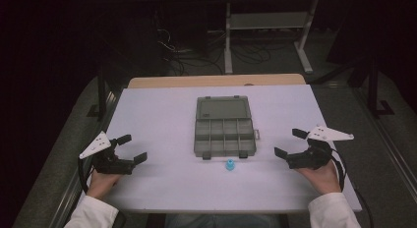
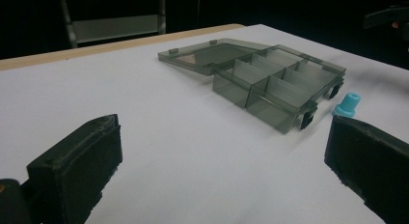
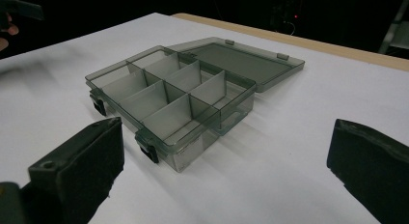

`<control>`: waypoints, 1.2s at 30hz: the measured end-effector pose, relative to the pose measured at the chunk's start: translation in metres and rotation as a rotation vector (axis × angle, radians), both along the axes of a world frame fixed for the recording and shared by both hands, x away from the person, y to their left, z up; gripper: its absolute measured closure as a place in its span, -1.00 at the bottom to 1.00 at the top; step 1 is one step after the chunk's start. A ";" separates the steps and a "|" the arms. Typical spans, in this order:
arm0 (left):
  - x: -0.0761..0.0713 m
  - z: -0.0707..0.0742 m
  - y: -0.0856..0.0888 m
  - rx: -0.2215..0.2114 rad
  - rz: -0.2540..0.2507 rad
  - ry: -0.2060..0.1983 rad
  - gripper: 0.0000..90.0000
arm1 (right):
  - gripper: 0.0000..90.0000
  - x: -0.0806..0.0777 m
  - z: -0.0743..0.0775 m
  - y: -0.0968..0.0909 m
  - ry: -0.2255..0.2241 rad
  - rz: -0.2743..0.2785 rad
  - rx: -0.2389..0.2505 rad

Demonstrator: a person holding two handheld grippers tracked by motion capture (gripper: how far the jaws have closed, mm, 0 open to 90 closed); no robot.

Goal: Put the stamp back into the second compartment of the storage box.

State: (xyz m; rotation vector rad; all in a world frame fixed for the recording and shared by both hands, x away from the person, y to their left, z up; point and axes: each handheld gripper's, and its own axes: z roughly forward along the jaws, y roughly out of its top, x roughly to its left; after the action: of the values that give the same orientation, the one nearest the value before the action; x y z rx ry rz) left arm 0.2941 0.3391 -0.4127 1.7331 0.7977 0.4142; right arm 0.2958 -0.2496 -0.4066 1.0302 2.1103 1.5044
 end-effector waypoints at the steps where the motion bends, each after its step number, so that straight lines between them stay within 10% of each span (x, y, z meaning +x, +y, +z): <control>1: 0.000 0.000 0.000 0.000 0.000 0.000 -1.00 | -1.00 0.000 0.000 0.000 0.000 0.000 0.000; 36: -0.002 0.001 0.000 -0.015 0.019 -0.001 -1.00 | -1.00 0.000 0.008 0.022 0.012 0.069 -0.038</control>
State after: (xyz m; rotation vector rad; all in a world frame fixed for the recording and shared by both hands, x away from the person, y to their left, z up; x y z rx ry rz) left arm 0.2921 0.3391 -0.4119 1.7119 0.8155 0.4213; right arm 0.2958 -0.2276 -0.3988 0.9647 2.1956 1.4866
